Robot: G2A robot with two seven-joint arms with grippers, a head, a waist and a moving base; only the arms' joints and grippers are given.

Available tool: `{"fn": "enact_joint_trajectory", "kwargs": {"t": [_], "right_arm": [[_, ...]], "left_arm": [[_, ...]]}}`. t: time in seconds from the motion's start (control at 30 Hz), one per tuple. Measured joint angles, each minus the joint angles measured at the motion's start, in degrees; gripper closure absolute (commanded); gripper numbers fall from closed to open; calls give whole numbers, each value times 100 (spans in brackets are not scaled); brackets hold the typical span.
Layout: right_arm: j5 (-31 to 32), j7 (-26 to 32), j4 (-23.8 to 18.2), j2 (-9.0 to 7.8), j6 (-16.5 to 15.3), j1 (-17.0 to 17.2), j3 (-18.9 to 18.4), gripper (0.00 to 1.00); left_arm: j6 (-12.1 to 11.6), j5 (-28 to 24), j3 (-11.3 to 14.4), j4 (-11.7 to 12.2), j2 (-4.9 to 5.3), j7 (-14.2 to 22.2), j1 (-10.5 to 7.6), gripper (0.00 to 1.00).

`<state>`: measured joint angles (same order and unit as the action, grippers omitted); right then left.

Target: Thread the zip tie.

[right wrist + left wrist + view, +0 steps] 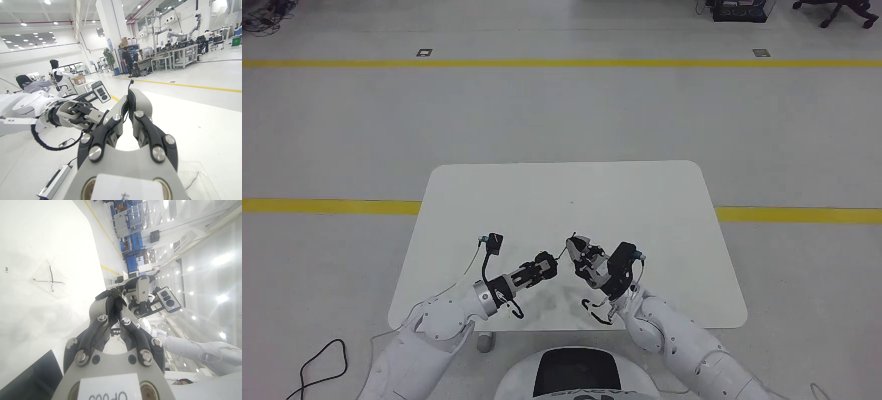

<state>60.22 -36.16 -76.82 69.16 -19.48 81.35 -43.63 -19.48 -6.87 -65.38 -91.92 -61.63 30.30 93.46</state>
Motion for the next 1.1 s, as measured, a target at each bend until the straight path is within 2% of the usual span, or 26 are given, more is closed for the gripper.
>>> {"fn": "enact_joint_trajectory", "kwargs": {"t": [0.67,1.1], "right_arm": [[-114,85,86,25,0,-117,134,100],[-136,-10,-10,-46,0,-123,262,100]], "left_arm": [[0,0,0,0,0,0,0,100],[0,0,0,0,0,0,0,100]]}}
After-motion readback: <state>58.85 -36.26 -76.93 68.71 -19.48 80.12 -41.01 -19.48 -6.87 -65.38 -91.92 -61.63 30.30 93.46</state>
